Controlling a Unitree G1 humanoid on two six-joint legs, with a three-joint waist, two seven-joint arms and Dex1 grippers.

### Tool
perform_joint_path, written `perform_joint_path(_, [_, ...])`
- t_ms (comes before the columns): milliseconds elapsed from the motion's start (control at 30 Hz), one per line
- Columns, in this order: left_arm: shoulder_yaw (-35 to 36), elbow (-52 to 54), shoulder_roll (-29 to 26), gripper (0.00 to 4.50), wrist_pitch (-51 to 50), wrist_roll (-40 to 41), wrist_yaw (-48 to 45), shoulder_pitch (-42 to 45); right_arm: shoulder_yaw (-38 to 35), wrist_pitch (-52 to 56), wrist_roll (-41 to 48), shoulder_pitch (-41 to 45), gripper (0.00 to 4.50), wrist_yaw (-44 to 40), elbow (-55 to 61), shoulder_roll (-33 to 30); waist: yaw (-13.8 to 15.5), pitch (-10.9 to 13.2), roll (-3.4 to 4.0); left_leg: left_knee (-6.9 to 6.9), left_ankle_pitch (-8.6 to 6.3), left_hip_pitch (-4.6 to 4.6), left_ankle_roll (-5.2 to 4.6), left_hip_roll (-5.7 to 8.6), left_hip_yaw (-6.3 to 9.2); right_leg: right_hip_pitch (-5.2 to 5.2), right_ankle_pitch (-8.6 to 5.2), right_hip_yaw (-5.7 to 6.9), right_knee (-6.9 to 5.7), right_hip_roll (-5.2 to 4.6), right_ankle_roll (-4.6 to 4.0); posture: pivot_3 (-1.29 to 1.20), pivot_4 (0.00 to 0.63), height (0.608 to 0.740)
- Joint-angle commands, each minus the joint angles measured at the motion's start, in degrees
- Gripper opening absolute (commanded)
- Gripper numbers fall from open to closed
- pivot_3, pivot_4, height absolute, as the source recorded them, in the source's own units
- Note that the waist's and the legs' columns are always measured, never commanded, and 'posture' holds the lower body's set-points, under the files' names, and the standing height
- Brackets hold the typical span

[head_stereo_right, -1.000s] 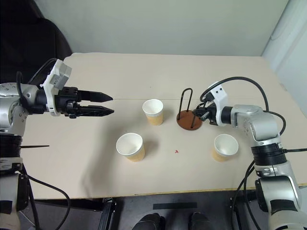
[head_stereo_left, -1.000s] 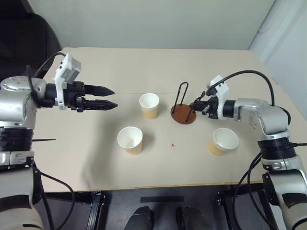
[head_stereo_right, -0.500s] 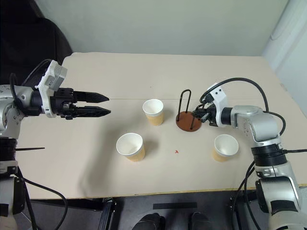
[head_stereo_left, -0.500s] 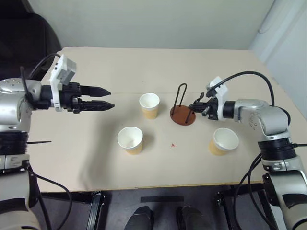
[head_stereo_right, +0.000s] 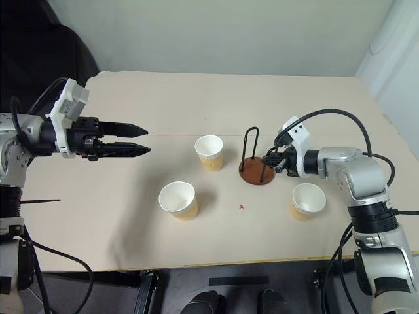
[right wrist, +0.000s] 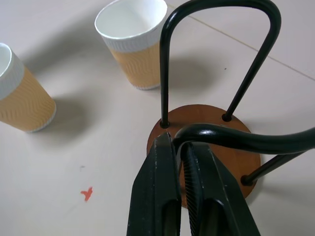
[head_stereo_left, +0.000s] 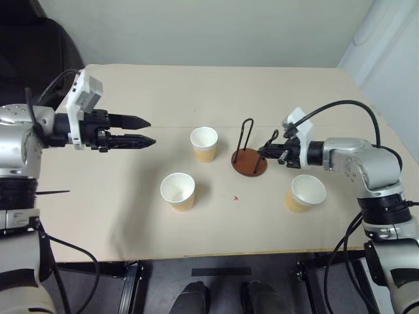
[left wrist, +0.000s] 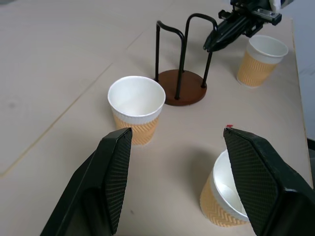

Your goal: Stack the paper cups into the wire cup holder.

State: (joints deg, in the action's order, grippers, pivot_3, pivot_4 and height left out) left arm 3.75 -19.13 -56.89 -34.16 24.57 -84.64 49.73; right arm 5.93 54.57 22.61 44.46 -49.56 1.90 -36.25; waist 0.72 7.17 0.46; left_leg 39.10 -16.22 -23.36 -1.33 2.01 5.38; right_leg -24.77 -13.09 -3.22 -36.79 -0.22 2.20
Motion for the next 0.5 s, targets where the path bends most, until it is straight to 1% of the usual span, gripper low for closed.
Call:
perform_joint_path(33, [1.2,0.2,-1.2,3.19,0.8,0.1,-0.1,1.4,-1.2,0.1,1.2,0.1,0.03,-0.6,3.0,-1.0,0.0,0.0,0.0,0.0,0.0,0.0,0.0,0.0,0.0,-0.01,0.0,0.0,0.0,0.0,0.0,0.0,0.15,0.74])
perform_joint_path(500, [1.4,-0.5,-1.7,3.19,1.1,-0.1,0.0,1.5,-1.4,1.9,4.0,-1.4,0.03,-1.8,7.0,-3.0,0.0,0.0,0.0,0.01,0.0,-0.03,0.0,0.0,0.0,-0.02,0.0,0.0,0.0,0.0,0.0,0.0,0.15,0.74])
